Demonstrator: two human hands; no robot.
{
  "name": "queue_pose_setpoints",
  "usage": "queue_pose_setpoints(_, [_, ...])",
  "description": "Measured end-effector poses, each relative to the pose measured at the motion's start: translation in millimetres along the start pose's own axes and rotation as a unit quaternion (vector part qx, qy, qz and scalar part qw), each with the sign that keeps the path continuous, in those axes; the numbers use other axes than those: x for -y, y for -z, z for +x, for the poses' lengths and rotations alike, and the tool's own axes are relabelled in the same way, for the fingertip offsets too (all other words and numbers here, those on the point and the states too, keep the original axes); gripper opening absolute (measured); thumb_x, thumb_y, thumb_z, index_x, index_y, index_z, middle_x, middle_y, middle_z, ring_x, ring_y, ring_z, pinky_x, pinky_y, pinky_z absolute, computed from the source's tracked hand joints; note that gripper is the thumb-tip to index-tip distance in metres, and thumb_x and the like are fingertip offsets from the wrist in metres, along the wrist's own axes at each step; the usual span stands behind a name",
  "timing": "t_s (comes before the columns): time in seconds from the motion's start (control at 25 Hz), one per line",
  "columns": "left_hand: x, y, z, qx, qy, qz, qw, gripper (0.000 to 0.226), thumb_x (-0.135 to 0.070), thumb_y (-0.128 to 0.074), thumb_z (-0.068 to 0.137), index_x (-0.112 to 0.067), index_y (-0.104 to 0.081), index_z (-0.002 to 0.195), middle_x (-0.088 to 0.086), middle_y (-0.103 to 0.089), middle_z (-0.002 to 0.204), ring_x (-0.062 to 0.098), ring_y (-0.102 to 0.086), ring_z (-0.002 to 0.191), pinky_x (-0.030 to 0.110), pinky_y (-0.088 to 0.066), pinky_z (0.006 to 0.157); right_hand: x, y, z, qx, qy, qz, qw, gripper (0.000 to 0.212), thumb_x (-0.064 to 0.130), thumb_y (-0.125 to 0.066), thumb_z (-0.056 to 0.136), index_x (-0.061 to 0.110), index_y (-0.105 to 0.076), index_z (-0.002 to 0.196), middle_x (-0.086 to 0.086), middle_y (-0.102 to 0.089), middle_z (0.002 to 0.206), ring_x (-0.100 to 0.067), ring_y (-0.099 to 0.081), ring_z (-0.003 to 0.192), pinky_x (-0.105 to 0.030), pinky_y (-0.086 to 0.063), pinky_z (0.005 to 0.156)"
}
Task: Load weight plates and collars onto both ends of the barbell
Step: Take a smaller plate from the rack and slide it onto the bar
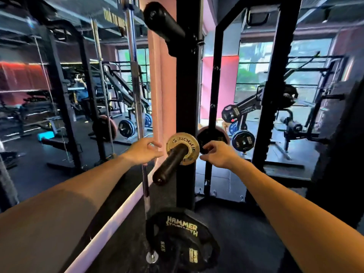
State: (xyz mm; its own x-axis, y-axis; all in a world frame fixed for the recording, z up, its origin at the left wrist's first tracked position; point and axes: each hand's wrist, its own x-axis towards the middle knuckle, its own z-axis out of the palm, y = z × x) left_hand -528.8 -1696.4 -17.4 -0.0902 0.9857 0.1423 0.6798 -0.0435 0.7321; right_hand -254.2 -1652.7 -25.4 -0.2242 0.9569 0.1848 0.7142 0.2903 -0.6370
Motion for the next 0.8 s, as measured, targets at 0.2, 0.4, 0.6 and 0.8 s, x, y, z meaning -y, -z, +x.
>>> queue_pose_setpoints(0.2, [10,-29,72,0.014,-0.010,-0.029,0.999,0.061,-0.036,-0.073,0.089,-0.030,-0.046,0.143,-0.002,-0.048,0.126,0.022,-0.057,0.117,0.032,-0.050,0.081,-8,-25,55,-0.020,-0.018,0.094,0.995,0.043,0.037,-0.072,0.089,0.023,-0.058,0.127,0.000,-0.069,0.101,-0.015,-0.064,0.083,-0.028,-0.047,0.072])
queue_pose_setpoints(0.4, [11,-51,94,0.027,-0.016,-0.062,0.998,0.046,-0.035,-0.063,0.097,-0.028,-0.046,0.139,0.002,-0.063,0.124,0.022,-0.061,0.110,0.031,-0.050,0.077,0,-44,61,-0.044,0.000,0.075,0.996,0.023,0.030,-0.069,0.093,0.019,-0.063,0.112,0.004,-0.068,0.087,-0.016,-0.065,0.080,-0.025,-0.048,0.066])
queue_pose_setpoints(0.6, [23,-28,41,0.041,-0.027,-0.055,0.997,0.035,-0.033,-0.063,0.098,-0.021,-0.051,0.128,0.007,-0.067,0.112,0.023,-0.064,0.098,0.033,-0.051,0.073,27,-62,16,-0.065,0.025,0.057,0.996,0.013,0.033,-0.071,0.091,0.027,-0.060,0.090,0.011,-0.060,0.077,-0.010,-0.058,0.073,-0.022,-0.042,0.059])
queue_pose_setpoints(0.8, [28,5,-64,0.057,-0.049,-0.078,0.994,0.024,-0.021,-0.063,0.099,-0.010,-0.054,0.118,0.011,-0.066,0.093,0.029,-0.063,0.082,0.050,-0.057,0.075,74,-72,-79,-0.078,0.034,0.032,0.996,0.016,0.032,-0.069,0.093,0.017,-0.064,0.098,0.002,-0.063,0.085,-0.021,-0.060,0.084,-0.028,-0.048,0.065])
